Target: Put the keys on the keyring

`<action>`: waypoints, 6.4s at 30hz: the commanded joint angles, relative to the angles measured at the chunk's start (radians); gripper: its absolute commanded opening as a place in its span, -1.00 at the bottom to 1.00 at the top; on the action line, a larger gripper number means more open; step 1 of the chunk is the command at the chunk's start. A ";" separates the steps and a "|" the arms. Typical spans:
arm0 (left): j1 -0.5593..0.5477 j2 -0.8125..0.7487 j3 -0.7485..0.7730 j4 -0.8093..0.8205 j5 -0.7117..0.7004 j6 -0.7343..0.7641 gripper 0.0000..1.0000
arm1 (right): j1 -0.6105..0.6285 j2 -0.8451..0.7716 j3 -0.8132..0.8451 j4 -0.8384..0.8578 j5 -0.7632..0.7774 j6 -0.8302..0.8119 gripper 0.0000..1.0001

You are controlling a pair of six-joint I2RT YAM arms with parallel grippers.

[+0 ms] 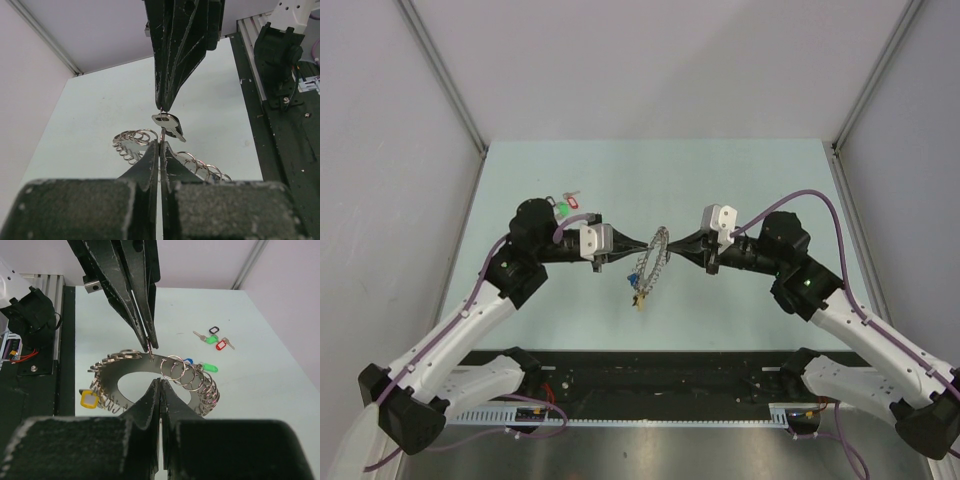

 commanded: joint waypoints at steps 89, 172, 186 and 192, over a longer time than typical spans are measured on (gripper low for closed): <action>0.003 0.016 -0.020 0.208 0.033 -0.164 -0.99 | 0.057 -0.028 0.043 0.069 0.058 -0.034 -1.00; 0.003 0.027 -0.019 0.224 0.058 -0.186 -0.99 | 0.054 -0.010 0.026 0.108 0.022 -0.043 -1.00; 0.003 0.029 -0.020 0.230 0.055 -0.190 -0.99 | 0.054 -0.008 0.024 0.109 -0.003 -0.031 -1.00; 0.003 0.029 -0.020 0.230 0.055 -0.189 -0.99 | 0.051 -0.014 0.024 0.103 0.018 -0.025 -1.00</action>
